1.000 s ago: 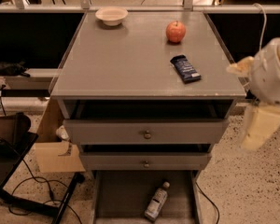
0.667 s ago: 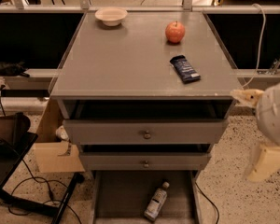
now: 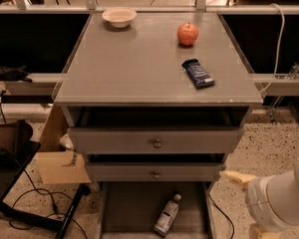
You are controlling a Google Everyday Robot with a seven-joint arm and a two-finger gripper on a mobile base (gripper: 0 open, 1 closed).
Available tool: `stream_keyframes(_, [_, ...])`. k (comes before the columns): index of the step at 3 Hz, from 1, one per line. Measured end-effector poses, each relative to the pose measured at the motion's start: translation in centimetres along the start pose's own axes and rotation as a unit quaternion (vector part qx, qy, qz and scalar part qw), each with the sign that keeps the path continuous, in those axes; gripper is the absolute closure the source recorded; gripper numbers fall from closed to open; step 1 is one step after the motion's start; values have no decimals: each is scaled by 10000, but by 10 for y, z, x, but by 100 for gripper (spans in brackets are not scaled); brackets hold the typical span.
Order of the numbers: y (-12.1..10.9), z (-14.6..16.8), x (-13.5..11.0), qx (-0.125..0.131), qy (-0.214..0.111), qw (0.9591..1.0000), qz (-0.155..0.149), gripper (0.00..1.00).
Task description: Pick blue plastic bottle from bottom drawer and place on counter
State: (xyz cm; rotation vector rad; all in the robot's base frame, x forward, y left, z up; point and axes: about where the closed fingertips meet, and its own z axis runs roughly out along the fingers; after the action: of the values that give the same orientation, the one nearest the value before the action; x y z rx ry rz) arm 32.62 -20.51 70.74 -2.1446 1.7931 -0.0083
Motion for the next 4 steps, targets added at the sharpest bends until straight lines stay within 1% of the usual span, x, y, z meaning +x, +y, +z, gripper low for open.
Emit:
stream_keyframes(1, [4, 4, 0, -75, 8, 10000, -11, 0])
stream_keyframes(2, [2, 4, -2, -106, 55, 9999, -59, 0])
stream_keyframes(3, [4, 75, -17, -538, 20, 9977, -403, 0])
stream_keyframes(4, [2, 175, -7, -817, 45, 9954, -498, 0])
